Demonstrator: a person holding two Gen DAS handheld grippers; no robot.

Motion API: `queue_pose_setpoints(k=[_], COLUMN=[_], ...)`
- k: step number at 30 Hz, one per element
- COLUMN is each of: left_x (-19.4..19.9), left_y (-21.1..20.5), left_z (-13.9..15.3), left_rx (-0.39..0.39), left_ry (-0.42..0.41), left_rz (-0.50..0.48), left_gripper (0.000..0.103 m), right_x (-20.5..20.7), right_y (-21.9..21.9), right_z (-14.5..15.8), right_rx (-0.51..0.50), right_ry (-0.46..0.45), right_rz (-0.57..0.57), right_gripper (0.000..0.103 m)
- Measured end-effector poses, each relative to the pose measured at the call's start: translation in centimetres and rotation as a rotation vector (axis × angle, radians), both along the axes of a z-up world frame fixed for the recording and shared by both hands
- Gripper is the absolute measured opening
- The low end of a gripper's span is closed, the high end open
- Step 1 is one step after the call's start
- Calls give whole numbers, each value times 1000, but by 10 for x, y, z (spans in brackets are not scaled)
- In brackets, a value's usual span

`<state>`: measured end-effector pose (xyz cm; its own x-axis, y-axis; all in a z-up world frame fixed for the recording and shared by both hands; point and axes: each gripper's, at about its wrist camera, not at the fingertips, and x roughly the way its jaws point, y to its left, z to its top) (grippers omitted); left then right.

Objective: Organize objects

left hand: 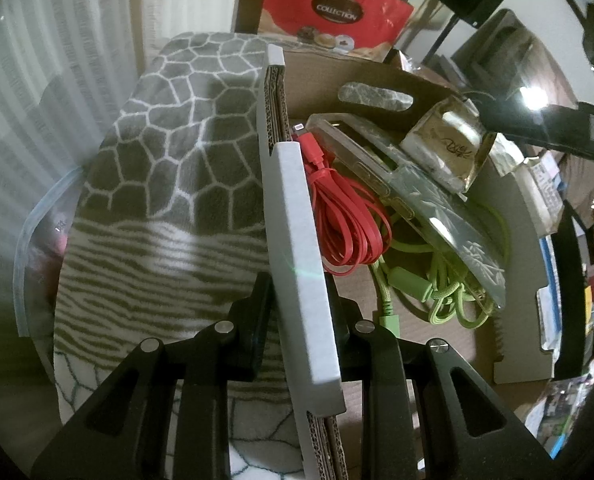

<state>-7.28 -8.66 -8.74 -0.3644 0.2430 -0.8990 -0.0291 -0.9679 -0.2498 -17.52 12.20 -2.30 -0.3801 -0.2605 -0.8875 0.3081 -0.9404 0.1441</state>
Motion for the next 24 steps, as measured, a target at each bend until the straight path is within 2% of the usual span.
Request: queue_pose_setpoints(k=[6, 14, 24], left_x=[-1, -1, -2], left_y=[2, 3, 2], left_z=[1, 1, 1], left_rx=[0, -2, 1], left_ry=[0, 0, 0], left_rz=[1, 1, -1], left_gripper=[21, 21, 21], right_x=[3, 14, 42], right_y=[-9, -31, 22], right_z=[-1, -20, 20], right_rx=[-10, 20, 26], right_ry=[22, -67, 24], right_rz=[39, 106, 29], right_gripper=[82, 79, 78])
